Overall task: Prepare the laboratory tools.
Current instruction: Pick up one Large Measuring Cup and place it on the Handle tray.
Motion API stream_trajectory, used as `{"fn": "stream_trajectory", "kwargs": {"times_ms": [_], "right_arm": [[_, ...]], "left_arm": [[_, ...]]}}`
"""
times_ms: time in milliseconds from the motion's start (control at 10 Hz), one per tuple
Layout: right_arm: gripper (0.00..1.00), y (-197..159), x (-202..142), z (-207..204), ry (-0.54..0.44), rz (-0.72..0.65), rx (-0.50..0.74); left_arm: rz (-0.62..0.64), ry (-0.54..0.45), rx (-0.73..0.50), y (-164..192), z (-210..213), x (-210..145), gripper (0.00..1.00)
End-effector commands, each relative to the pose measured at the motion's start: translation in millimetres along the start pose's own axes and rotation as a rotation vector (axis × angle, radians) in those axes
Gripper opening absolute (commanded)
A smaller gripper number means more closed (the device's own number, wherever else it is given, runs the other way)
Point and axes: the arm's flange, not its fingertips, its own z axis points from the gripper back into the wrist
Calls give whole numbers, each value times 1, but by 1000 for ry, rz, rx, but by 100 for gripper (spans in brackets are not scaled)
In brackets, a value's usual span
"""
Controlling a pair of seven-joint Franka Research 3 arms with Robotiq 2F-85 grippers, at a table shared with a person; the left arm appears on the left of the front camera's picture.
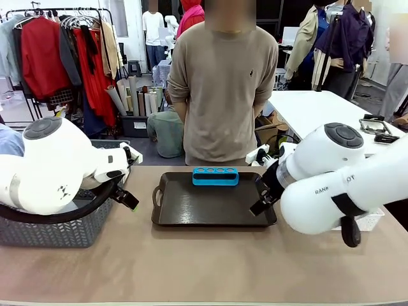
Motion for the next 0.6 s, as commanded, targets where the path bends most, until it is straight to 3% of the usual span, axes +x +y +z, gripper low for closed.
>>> {"fn": "stream_trajectory", "kwargs": {"times_ms": [0, 500], "right_arm": [[100, -21, 15, 18, -52, -14, 79], [100, -33, 67, 98, -3, -79, 182]], "left_arm": [[-9, 15, -68, 9, 22, 8, 100], [-75, -25, -291, 35, 124, 43, 100]]}}
